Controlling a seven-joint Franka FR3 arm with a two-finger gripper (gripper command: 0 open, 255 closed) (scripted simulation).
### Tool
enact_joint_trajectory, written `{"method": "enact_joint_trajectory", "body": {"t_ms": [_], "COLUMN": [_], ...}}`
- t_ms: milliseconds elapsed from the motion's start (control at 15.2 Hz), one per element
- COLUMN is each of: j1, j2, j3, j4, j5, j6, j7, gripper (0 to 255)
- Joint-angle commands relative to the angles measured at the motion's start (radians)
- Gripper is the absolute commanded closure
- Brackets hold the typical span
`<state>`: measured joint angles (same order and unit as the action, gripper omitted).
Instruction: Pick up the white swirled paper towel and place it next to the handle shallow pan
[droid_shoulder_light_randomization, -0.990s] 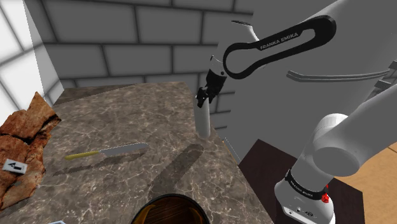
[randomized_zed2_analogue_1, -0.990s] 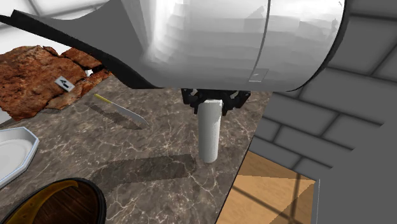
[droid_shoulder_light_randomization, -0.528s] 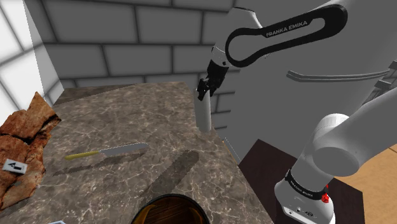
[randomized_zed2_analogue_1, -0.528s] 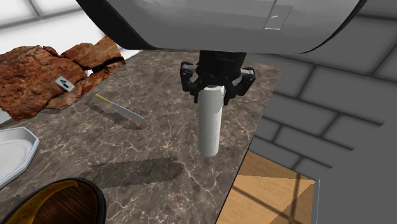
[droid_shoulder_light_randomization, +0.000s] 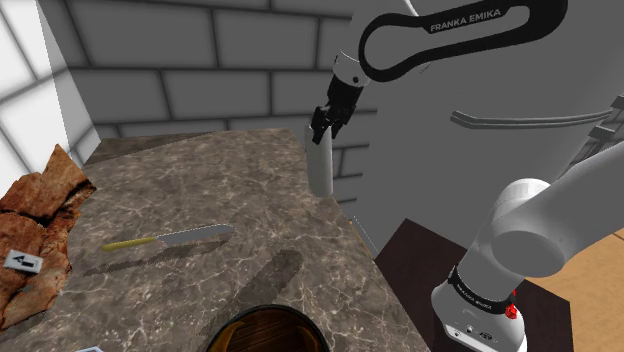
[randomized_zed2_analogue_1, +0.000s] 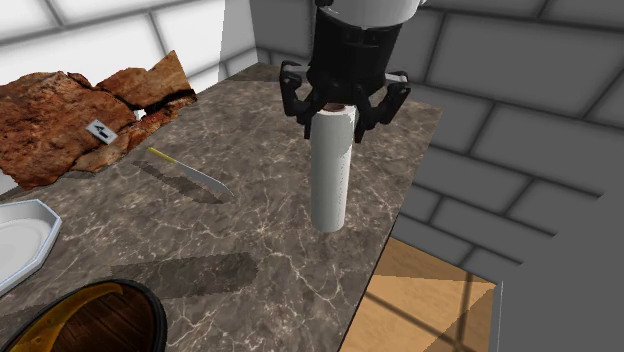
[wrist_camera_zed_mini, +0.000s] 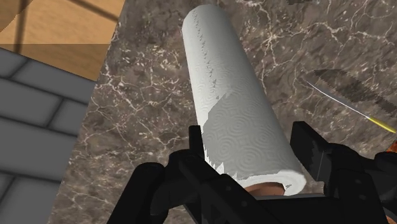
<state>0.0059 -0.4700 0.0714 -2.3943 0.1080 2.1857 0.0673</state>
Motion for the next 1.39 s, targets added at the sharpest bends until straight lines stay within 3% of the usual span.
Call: {"method": "enact_joint_trajectory", "body": {"t_ms": [0,1320], "j1": [-0.001,-0.006], "j2": [-0.004,0.003], "j3": [0.000,-0.007], "j4": [0.026,0.301], "j5": [-0.002,-0.015], "j6": [-0.030,-0.297], "j7": [0.003,0.021], "gripper": [255,255]}}
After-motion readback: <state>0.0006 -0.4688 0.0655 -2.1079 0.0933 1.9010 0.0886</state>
